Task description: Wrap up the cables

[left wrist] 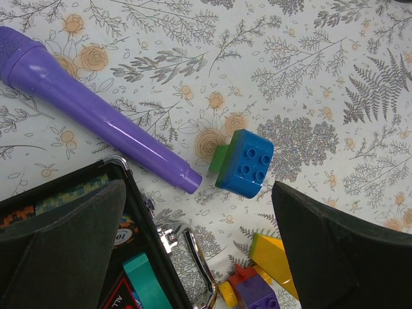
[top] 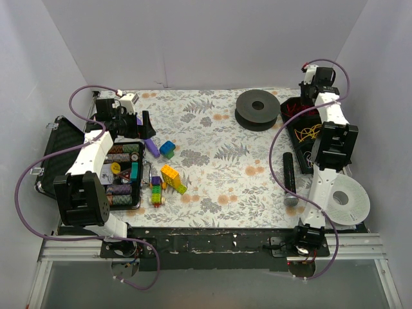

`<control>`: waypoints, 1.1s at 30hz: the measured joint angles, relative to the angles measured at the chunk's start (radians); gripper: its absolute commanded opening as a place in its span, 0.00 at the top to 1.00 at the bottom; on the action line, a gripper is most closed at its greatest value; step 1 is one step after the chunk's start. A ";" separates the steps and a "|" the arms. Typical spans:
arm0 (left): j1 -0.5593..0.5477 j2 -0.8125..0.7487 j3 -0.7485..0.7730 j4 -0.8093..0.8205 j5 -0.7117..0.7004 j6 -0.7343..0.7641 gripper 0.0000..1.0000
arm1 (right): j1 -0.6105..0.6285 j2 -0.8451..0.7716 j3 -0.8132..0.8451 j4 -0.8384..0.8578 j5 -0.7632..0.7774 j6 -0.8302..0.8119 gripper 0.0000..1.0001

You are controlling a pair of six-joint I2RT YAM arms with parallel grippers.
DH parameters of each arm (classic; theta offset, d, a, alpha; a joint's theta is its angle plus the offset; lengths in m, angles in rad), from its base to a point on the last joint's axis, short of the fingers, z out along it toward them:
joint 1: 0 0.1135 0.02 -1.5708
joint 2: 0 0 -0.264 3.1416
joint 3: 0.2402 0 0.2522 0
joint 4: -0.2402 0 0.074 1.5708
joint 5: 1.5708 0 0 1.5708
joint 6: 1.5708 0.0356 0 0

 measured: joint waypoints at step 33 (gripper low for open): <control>-0.001 -0.035 0.083 -0.085 0.157 0.042 0.03 | 0.069 -0.968 -0.800 0.597 -0.278 0.203 0.99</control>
